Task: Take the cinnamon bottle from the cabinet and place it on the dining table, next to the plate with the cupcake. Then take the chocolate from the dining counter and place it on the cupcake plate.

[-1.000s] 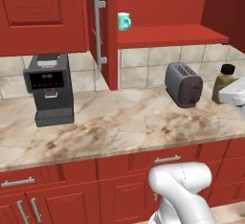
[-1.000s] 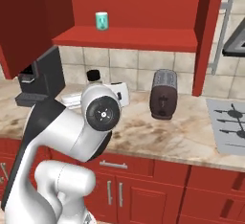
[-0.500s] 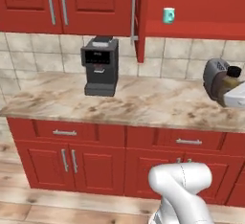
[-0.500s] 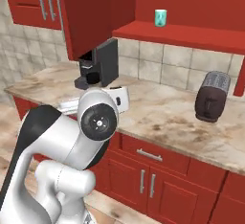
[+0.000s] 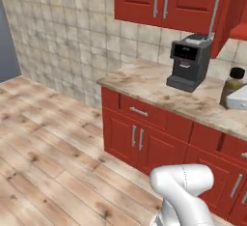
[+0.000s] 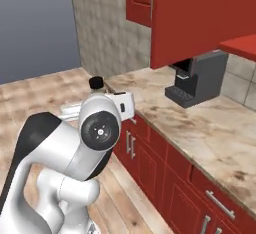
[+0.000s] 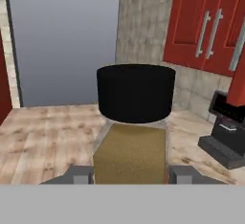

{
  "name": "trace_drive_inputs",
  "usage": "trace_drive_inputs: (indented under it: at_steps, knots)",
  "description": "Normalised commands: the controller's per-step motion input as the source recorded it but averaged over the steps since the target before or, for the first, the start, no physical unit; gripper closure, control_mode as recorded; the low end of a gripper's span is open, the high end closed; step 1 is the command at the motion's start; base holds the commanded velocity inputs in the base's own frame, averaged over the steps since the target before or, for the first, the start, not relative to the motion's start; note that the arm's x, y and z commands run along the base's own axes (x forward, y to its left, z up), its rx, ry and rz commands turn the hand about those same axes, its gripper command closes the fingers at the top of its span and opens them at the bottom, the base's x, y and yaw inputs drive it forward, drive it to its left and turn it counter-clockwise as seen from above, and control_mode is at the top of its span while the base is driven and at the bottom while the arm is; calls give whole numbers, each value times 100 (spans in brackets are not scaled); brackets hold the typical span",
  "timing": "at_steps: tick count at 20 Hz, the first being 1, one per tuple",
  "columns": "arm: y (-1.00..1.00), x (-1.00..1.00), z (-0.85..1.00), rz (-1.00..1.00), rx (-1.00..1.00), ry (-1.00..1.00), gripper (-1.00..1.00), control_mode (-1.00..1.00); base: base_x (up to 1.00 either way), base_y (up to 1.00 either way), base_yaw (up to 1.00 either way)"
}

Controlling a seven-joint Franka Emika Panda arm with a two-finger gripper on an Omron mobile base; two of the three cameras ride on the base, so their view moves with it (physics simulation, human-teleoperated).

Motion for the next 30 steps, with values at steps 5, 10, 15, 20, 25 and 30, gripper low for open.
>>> trace_drive_inputs:
  at_steps: [5, 10, 15, 20, 25, 30]
  knots:
    - [0, 0, 0, 0, 0, 0, 100, 100, -24, -4, 91]
    - [0, 0, 0, 0, 0, 0, 100, 100, 0, -5, 89]
    - [0, 0, 0, 0, 0, 0, 100, 100, 0, -6, 88]
    - [0, 0, 0, 0, 0, 0, 100, 100, 7, -7, 87]
    - [0, 0, 0, 0, 0, 0, 100, 100, 42, -5, 84]
    - [0, 0, 0, 0, 0, 0, 100, 100, 72, -7, 77]
